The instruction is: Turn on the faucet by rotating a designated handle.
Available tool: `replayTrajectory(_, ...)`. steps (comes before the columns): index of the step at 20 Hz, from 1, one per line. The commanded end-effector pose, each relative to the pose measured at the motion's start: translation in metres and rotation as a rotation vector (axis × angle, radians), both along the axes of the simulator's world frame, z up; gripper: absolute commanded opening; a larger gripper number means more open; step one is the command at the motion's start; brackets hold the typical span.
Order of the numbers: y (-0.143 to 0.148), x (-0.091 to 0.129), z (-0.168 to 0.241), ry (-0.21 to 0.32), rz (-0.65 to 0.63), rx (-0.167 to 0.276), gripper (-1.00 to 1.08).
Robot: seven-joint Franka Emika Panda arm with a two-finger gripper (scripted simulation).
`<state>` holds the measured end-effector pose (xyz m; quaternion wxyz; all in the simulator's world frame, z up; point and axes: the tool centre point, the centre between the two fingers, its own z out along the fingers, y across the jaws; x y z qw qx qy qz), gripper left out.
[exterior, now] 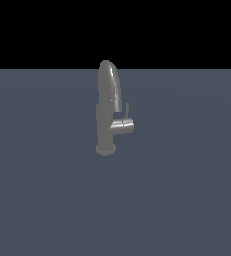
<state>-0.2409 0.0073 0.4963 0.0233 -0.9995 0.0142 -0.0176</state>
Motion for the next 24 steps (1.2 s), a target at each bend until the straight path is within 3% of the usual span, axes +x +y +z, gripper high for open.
replayTrajectory(1,0.000,0.000,0.000,0.000,0.000,0.000,-1.00)
replayTrajectory(12,0.000,0.016,-0.002,0.044,-0.032,0.033,-1.00)
replayTrajectory(24,-0.003,0.071,-0.016,0.193,-0.141,0.147,-1.00)
